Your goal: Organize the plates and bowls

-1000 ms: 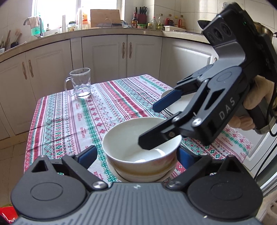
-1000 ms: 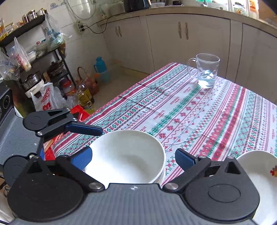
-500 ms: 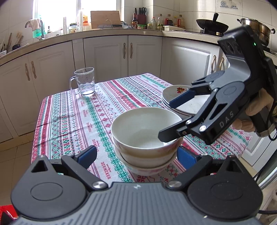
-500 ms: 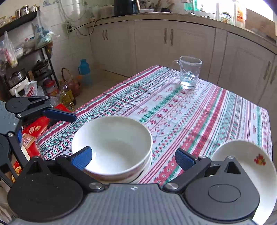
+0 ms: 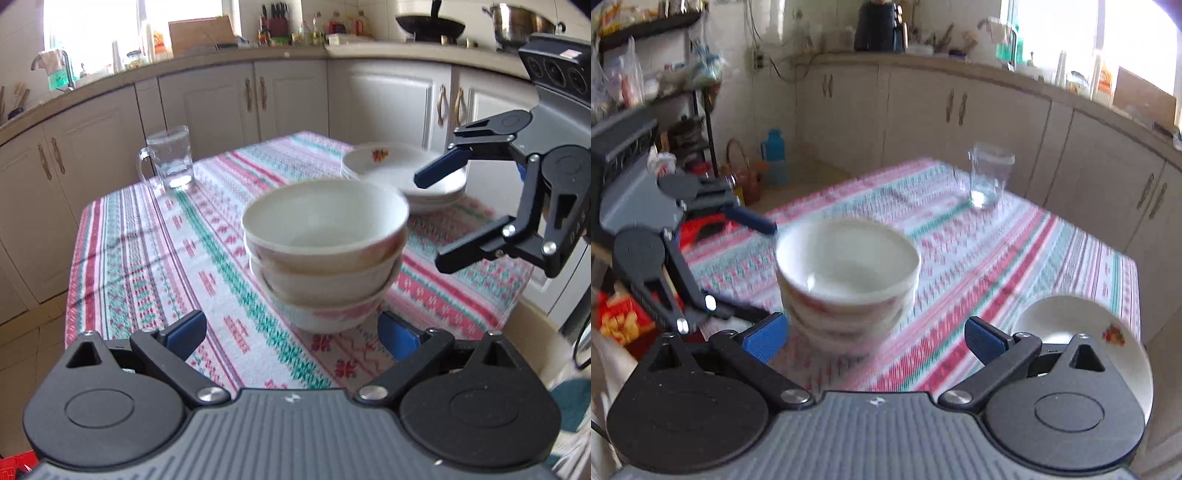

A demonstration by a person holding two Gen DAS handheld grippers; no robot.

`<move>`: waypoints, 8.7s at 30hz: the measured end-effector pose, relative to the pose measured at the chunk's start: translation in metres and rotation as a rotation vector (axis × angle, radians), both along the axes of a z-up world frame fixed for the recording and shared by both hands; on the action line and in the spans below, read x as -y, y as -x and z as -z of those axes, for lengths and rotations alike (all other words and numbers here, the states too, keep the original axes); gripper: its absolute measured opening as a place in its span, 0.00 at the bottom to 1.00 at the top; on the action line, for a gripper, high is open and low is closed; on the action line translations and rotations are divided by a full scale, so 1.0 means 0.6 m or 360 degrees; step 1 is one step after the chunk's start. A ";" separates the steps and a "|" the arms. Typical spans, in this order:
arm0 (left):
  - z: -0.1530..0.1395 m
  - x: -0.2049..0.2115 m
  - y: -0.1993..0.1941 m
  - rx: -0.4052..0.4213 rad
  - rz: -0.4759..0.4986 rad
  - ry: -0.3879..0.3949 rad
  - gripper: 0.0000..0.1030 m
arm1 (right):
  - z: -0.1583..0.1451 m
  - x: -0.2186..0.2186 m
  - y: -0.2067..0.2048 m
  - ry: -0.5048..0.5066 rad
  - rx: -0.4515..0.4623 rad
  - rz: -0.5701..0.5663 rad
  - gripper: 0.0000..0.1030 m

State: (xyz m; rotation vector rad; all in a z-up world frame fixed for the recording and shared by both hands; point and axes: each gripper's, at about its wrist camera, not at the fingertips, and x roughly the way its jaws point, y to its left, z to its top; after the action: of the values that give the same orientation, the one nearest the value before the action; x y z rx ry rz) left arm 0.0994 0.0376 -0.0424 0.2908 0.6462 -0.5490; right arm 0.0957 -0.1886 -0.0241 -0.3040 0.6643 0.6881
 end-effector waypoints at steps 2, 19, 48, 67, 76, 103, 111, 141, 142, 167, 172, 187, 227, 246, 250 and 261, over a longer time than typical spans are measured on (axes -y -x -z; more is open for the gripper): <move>0.010 0.003 -0.004 -0.0009 0.0028 -0.0028 0.96 | 0.021 0.000 -0.003 0.0030 -0.0061 0.0025 1.00; 0.056 -0.007 -0.055 -0.0250 0.0117 0.0030 1.00 | 0.106 -0.021 -0.028 0.0133 -0.0268 0.0021 1.00; 0.030 -0.011 -0.097 -0.0104 0.0664 0.0051 0.91 | 0.063 -0.055 -0.064 0.0178 -0.0071 -0.0435 0.99; 0.020 -0.013 -0.127 -0.0161 0.0925 0.0012 0.79 | 0.057 -0.064 -0.098 0.0212 -0.0214 -0.0564 0.88; 0.024 -0.015 -0.145 -0.0222 0.0994 0.0039 0.83 | 0.061 -0.064 -0.108 0.0187 -0.0269 -0.0579 0.88; 0.013 -0.007 -0.141 -0.0241 0.0955 0.0035 0.81 | 0.055 -0.062 -0.105 0.0168 -0.0316 -0.0556 0.87; -0.014 0.016 -0.133 -0.0227 0.0941 0.0032 0.81 | 0.028 -0.041 -0.094 0.0156 -0.0287 -0.0545 0.87; -0.026 0.297 -0.287 -0.0152 0.1206 -0.0005 0.81 | -0.007 0.212 -0.180 0.0228 -0.0159 -0.0222 0.87; -0.023 0.301 -0.290 -0.0156 0.1211 -0.0010 0.81 | -0.002 0.217 -0.184 0.0223 -0.0165 -0.0210 0.87; -0.005 0.326 -0.291 -0.0079 0.1229 -0.0074 0.82 | 0.027 0.257 -0.190 0.0188 -0.0198 -0.0106 0.87; -0.006 0.312 -0.279 -0.0059 0.1134 -0.0028 0.93 | 0.026 0.256 -0.181 0.0173 -0.0168 -0.0066 0.94; -0.076 0.228 -0.131 0.0346 0.0484 0.0197 0.99 | -0.028 0.239 -0.073 0.0059 -0.0039 0.0531 1.00; -0.118 0.167 0.024 0.0049 -0.0458 0.0175 0.99 | -0.065 0.126 0.116 -0.0121 0.0112 0.1347 1.00; -0.123 0.163 0.029 0.0057 -0.0489 0.0181 0.99 | -0.070 0.119 0.121 -0.0103 0.0127 0.1350 1.00; -0.123 0.162 0.027 0.0052 -0.0493 0.0187 0.99 | -0.070 0.117 0.121 -0.0098 0.0131 0.1351 1.00; -0.124 0.162 0.027 0.0040 -0.0504 0.0197 0.99 | -0.071 0.115 0.123 -0.0090 0.0139 0.1354 1.00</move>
State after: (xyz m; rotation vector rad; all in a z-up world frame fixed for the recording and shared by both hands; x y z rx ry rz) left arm 0.0832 -0.0593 0.0318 0.0756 0.6167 -0.2793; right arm 0.0220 -0.2577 0.0186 0.0179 0.6175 -0.1202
